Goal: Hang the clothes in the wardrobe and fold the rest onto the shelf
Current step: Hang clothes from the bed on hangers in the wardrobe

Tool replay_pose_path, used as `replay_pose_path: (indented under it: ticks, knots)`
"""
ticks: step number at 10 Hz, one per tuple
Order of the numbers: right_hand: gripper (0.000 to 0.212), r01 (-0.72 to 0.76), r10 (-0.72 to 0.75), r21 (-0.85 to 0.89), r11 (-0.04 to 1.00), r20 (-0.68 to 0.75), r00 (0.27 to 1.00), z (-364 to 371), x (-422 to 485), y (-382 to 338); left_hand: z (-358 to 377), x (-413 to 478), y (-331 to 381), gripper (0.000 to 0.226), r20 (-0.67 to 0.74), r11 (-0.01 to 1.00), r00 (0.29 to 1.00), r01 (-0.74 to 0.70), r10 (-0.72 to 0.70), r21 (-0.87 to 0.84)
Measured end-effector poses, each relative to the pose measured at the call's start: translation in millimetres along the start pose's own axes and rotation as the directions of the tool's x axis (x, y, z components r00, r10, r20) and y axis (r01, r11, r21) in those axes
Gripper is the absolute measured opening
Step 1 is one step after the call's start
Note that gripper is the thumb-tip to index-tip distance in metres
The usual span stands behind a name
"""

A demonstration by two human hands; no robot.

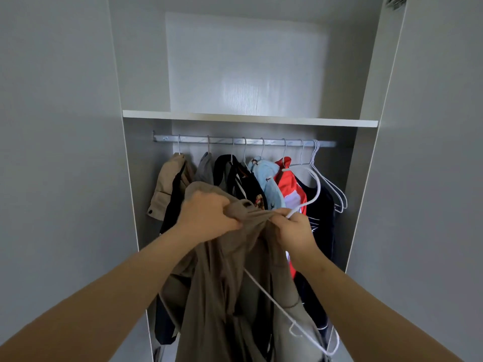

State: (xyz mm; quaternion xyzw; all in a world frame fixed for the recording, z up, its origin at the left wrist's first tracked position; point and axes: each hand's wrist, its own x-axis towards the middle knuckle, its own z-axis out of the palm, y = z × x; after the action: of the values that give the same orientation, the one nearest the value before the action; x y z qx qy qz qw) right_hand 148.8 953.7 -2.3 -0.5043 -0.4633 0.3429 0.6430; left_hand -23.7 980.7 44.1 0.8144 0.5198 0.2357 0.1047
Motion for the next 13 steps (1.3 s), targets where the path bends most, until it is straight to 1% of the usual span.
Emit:
replay_pose_path:
  ticks: [1,2,3,4,5,6,7,8,9,10,11,12,13]
  knots:
    - [0.056,0.049,-0.049,-0.004,0.999,0.097,0.994,-3,-1,-13,5,3,4,0.060,-0.083,0.836,0.940,-0.251,0.330,0.487]
    - [0.050,0.130,-0.118,-0.073,0.989,0.148,0.982,-2,-5,-27,12,13,18,0.034,0.022,0.827,0.892,-0.427,0.451,0.365]
    - [0.015,0.265,-0.285,-0.334,0.905,-0.011,0.959,-4,-2,-34,15,21,22,0.022,0.002,0.912,0.923,-0.379,0.384,0.154]
    - [0.026,0.402,-0.560,-0.509,0.762,-0.205,0.802,-6,-11,-26,19,25,20,0.022,-0.134,0.959,0.954,-0.278,0.269,-0.058]
    - [0.036,0.375,-0.454,-0.362,0.853,-0.162,0.876,0,-35,5,12,30,21,0.021,-0.275,0.954,0.951,-0.206,0.142,-0.219]
    - [0.023,0.158,-0.149,-0.459,0.874,0.056,0.987,3,-45,50,-3,33,23,0.020,-0.330,0.927,0.939,-0.208,0.099,-0.313]
    - [0.031,0.149,-0.053,-0.384,0.911,0.250,0.967,1,-39,63,-19,32,24,0.017,-0.329,0.882,0.938,-0.241,0.106,-0.404]
    - [0.039,0.218,-0.156,-0.230,0.949,0.259,0.953,5,-34,55,-31,31,22,0.003,-0.342,0.860,0.935,-0.250,0.094,-0.446]
    - [0.036,0.020,-0.007,-0.078,0.997,0.165,0.986,12,-30,55,-40,29,15,0.006,-0.329,0.788,0.943,-0.245,0.057,-0.565]
    - [0.030,-0.140,0.261,-0.263,0.955,0.513,0.818,16,-34,61,-46,30,8,0.019,-0.336,0.761,0.942,-0.227,0.012,-0.608]
    - [0.019,0.118,0.405,-0.657,0.744,0.586,0.702,15,-37,72,-52,31,1,0.008,-0.399,0.760,0.917,-0.259,-0.001,-0.596]
    - [0.016,0.105,0.228,-0.690,0.716,0.373,0.900,20,-37,75,-60,33,-6,0.017,-0.407,0.777,0.913,-0.250,-0.009,-0.578]
    - [0.023,0.081,-0.002,-0.395,0.915,0.197,0.980,38,-32,63,-61,36,-9,0.016,-0.406,0.797,0.913,-0.231,-0.020,-0.558]
